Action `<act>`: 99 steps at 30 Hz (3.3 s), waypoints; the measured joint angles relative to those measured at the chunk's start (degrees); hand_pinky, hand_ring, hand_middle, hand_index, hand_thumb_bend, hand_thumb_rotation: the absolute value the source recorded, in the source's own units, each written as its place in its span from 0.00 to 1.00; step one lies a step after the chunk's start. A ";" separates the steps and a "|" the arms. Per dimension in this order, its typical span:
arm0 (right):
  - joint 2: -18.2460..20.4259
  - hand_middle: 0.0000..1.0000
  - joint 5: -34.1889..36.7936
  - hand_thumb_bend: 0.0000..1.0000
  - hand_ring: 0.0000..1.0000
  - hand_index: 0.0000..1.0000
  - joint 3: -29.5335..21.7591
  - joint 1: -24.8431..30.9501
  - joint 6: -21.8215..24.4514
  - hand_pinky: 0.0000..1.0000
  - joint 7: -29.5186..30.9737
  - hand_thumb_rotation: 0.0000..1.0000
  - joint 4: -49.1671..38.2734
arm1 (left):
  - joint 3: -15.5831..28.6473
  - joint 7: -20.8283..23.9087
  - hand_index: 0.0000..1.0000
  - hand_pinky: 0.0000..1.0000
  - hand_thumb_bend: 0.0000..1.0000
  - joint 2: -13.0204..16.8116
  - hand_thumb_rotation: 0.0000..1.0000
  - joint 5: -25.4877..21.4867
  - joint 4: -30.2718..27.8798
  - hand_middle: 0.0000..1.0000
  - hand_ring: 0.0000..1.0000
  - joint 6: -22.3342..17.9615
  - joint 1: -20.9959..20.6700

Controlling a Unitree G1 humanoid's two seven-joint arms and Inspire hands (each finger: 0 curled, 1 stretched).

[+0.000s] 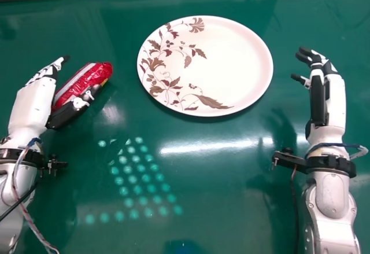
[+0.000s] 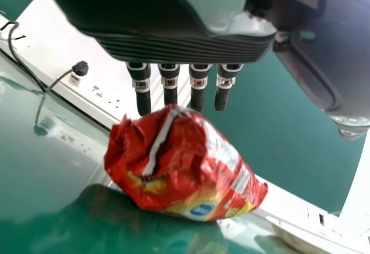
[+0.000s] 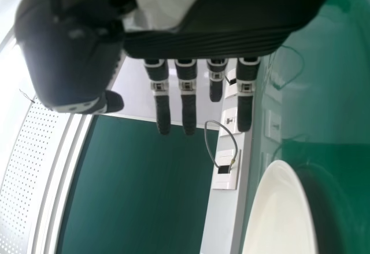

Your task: Pick up biscuit and place it in the plate

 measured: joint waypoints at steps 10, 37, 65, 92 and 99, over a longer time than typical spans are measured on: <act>-0.03 0.80 -0.09 0.48 0.78 0.79 0.00 0.17 0.00 0.71 0.00 0.36 -0.13 | -1.98 -5.32 1.00 0.95 1.00 3.40 0.58 4.32 -1.39 1.00 1.00 7.19 -1.58; -0.92 0.79 -0.85 0.51 0.77 0.78 -0.51 1.19 0.05 0.69 0.40 0.41 -1.49 | -5.42 -15.34 0.85 0.87 1.00 10.44 0.56 7.07 1.96 0.89 0.89 14.83 -7.02; -0.99 0.79 0.04 0.50 0.78 0.78 -0.56 2.67 0.56 0.70 0.44 0.38 -2.91 | -11.95 -16.21 0.38 0.37 0.38 16.52 0.00 9.89 11.01 0.38 0.36 13.24 -17.80; -0.16 0.79 0.06 0.52 0.77 0.78 -0.51 2.05 0.42 0.70 0.33 0.37 -2.25 | -8.45 1.35 0.49 0.31 0.43 13.98 0.00 2.85 13.08 0.18 0.16 -2.64 -11.46; -0.10 0.79 0.18 0.50 0.77 0.78 -0.37 0.37 0.43 0.69 0.43 0.36 -1.72 | -8.03 5.08 0.50 0.37 0.43 9.82 0.00 1.97 10.91 0.21 0.20 -5.05 -11.58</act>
